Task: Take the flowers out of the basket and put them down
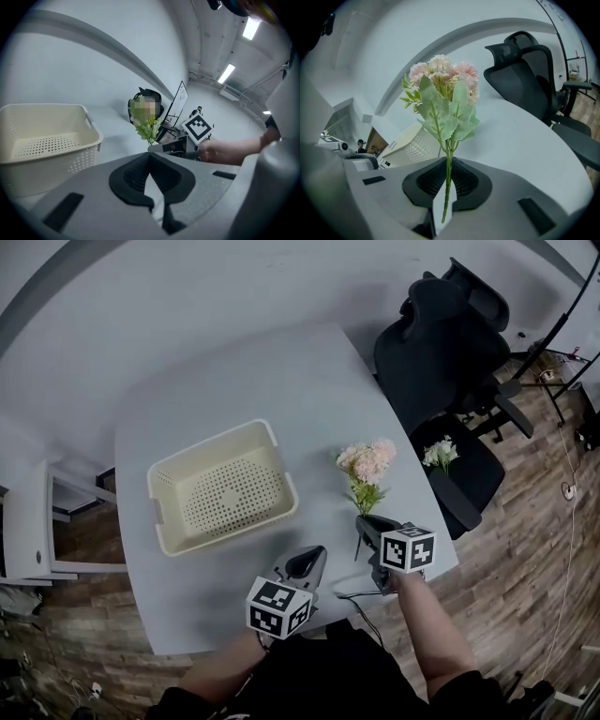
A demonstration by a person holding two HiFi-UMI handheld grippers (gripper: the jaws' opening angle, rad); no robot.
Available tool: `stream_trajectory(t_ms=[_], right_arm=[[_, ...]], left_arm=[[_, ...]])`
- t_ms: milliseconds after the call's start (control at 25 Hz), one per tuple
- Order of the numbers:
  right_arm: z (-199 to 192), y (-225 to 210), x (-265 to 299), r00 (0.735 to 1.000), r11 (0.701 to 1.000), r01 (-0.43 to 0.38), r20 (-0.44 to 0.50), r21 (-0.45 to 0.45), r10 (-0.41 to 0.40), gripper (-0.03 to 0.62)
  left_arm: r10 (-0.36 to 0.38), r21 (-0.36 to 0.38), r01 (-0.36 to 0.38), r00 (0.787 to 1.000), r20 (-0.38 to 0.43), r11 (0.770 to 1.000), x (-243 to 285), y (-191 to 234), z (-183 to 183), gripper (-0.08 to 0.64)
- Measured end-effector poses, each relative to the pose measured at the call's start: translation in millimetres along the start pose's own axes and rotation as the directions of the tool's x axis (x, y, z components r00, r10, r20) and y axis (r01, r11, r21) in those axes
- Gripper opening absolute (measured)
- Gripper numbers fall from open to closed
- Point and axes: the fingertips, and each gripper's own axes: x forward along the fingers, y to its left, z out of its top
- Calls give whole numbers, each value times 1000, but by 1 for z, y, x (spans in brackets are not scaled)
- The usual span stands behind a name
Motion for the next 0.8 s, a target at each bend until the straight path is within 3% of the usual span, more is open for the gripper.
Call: stream_trajectory(t_ms=[800], right_arm=[[-45,-52,57,973,988,126,-203,87,-106,44]], left_arm=[[11,-67,-16,997,-82,998,31,20,-32,7]])
